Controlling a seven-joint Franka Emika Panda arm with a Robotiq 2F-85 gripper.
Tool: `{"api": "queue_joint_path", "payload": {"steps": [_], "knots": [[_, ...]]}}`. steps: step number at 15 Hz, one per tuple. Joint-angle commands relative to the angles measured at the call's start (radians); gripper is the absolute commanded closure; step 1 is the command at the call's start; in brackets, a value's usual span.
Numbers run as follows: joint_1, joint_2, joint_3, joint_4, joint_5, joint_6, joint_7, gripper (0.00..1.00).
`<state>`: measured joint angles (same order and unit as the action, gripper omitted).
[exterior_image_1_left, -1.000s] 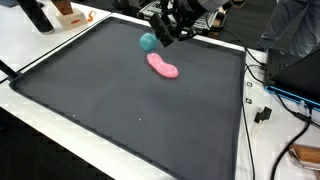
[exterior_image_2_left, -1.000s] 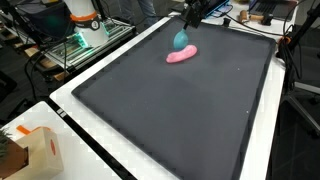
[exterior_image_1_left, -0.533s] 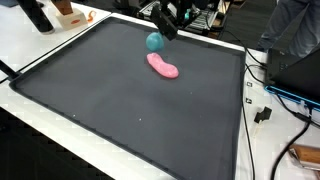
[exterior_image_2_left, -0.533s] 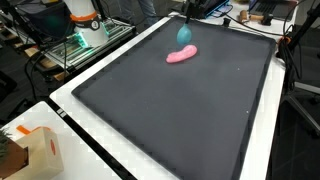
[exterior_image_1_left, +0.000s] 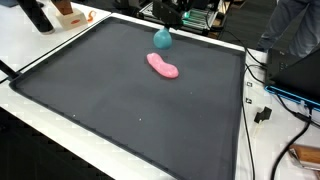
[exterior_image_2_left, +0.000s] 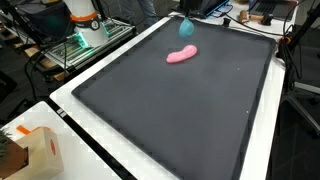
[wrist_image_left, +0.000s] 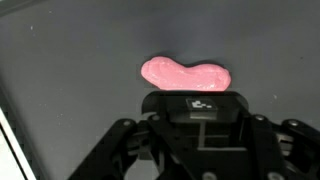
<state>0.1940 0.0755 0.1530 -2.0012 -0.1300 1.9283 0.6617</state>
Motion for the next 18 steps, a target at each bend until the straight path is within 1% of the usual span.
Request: {"api": "queue_joint_path", "payload": {"steps": [1, 2, 3, 4, 12, 13, 14, 15, 16, 18], "knots": [[-0.026, -0.096, -0.010, -0.111, 0.103, 0.077, -0.105, 0.65], [-0.031, -0.111, -0.012, -0.129, 0.120, 0.092, -0.128, 0.65], [-0.022, -0.049, -0.004, -0.053, 0.070, 0.044, -0.075, 0.65], [-0.025, -0.057, -0.004, -0.061, 0.073, 0.048, -0.081, 0.40], [-0.024, -0.048, -0.003, -0.054, 0.073, 0.047, -0.081, 0.40], [-0.024, -0.047, -0.003, -0.053, 0.073, 0.047, -0.081, 0.65], [-0.026, -0.054, -0.004, -0.067, 0.067, 0.066, -0.129, 0.65], [-0.029, -0.063, -0.005, -0.089, 0.100, 0.106, -0.192, 0.65], [-0.031, -0.070, -0.006, -0.110, 0.097, 0.134, -0.241, 0.65], [-0.036, -0.088, -0.009, -0.170, 0.128, 0.243, -0.372, 0.65]]}}
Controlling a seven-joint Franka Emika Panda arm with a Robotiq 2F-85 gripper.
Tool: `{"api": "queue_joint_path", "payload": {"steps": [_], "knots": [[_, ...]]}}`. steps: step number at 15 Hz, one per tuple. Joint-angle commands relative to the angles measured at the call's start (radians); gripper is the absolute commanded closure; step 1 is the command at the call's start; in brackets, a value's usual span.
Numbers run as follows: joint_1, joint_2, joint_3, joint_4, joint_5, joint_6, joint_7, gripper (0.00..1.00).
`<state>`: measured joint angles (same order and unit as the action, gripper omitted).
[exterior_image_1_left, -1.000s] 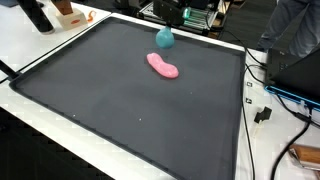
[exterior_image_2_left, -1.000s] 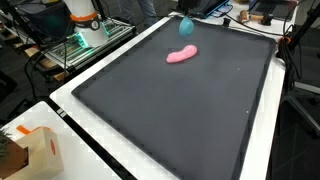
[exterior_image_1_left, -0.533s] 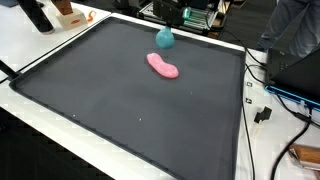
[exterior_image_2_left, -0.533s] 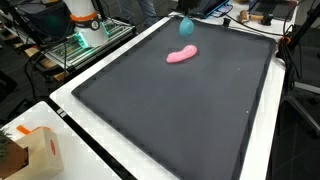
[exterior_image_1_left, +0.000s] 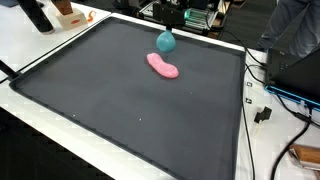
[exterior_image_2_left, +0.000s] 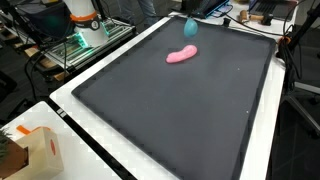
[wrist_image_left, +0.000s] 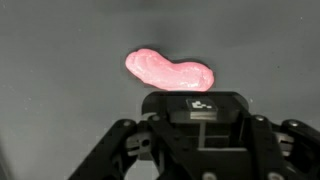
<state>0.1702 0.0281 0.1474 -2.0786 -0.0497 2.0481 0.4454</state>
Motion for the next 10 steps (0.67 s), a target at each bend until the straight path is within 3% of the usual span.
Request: {"api": "queue_joint_path", "payload": {"steps": [1, 6, 10], "knots": [[-0.015, -0.044, -0.004, -0.118, 0.063, 0.169, -0.220, 0.65], [-0.032, -0.088, -0.011, -0.264, 0.228, 0.392, -0.586, 0.65], [-0.015, -0.125, -0.013, -0.321, 0.426, 0.424, -0.894, 0.65]]}}
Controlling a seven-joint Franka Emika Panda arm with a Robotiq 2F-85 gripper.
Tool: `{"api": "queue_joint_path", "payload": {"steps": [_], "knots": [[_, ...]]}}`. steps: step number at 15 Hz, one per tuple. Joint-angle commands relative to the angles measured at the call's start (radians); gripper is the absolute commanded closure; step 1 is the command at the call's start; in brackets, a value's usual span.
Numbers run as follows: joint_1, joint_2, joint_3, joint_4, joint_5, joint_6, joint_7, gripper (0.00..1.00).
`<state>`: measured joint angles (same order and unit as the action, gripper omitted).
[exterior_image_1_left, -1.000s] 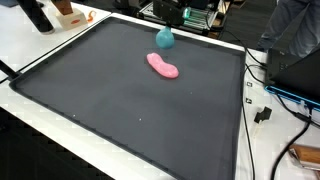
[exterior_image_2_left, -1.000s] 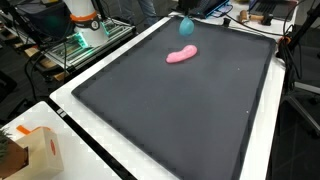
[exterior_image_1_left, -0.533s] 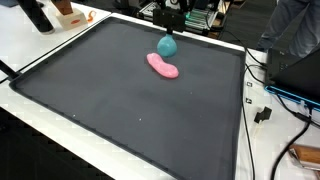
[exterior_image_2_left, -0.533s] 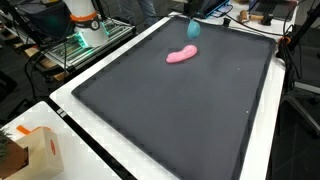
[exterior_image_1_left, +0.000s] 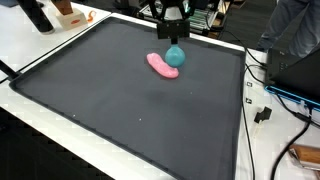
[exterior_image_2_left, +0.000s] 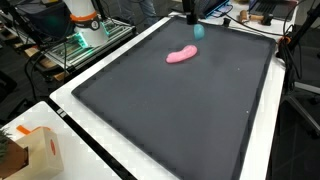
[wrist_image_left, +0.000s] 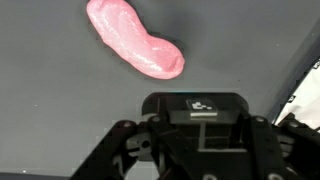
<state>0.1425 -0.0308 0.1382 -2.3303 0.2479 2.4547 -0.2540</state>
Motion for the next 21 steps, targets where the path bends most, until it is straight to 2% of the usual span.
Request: {"api": "queue_joint_path", "payload": {"steps": [1, 4, 6, 8, 12, 21], "knots": [[0.011, -0.074, -0.014, -0.081, 0.159, -0.001, -0.274, 0.65], [0.000, -0.094, -0.051, -0.133, 0.205, 0.017, -0.475, 0.65], [-0.009, -0.099, -0.074, -0.160, 0.195, 0.033, -0.544, 0.65], [-0.007, -0.101, -0.097, -0.182, 0.247, 0.069, -0.649, 0.65], [0.002, -0.103, -0.121, -0.208, 0.430, 0.103, -0.896, 0.65], [-0.009, -0.069, -0.114, -0.248, 0.675, 0.175, -1.192, 0.65]]}}
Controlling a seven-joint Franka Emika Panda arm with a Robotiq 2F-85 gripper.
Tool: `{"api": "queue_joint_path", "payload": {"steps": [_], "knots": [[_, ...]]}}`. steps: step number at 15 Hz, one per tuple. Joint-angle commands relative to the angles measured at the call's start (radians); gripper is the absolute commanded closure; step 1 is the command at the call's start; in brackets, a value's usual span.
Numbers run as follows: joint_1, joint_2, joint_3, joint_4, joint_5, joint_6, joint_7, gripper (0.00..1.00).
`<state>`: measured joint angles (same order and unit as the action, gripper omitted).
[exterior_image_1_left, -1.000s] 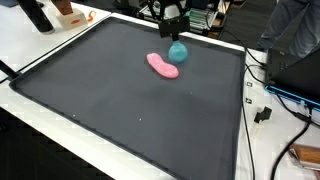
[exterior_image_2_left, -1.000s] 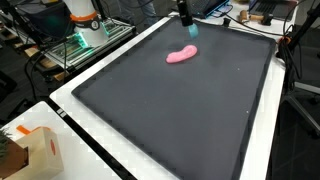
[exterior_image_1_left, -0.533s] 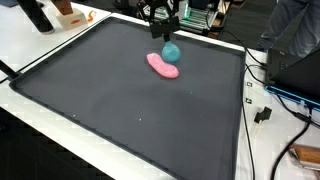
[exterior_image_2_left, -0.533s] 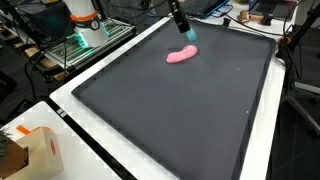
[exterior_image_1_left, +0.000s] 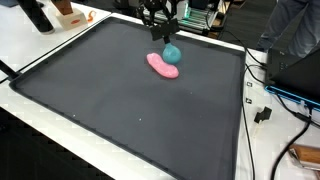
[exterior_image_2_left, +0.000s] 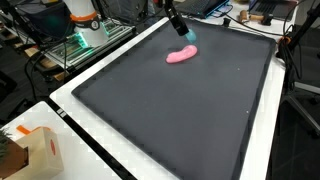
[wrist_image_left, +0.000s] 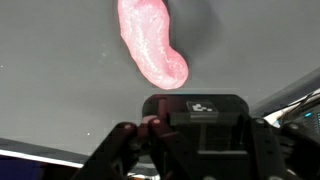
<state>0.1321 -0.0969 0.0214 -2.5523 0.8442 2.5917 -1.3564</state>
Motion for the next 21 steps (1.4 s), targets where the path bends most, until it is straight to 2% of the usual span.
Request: {"api": "queue_joint_path", "payload": {"steps": [1, 8, 17, 21], "knots": [[-0.001, 0.004, 0.004, -0.030, 0.098, 0.047, -0.112, 0.65], [0.008, 0.043, -0.003, -0.031, 0.325, 0.073, -0.326, 0.65], [-0.004, 0.112, -0.005, -0.022, 0.544, 0.069, -0.556, 0.65], [-0.007, 0.142, -0.008, -0.023, 0.604, 0.077, -0.632, 0.65]]}}
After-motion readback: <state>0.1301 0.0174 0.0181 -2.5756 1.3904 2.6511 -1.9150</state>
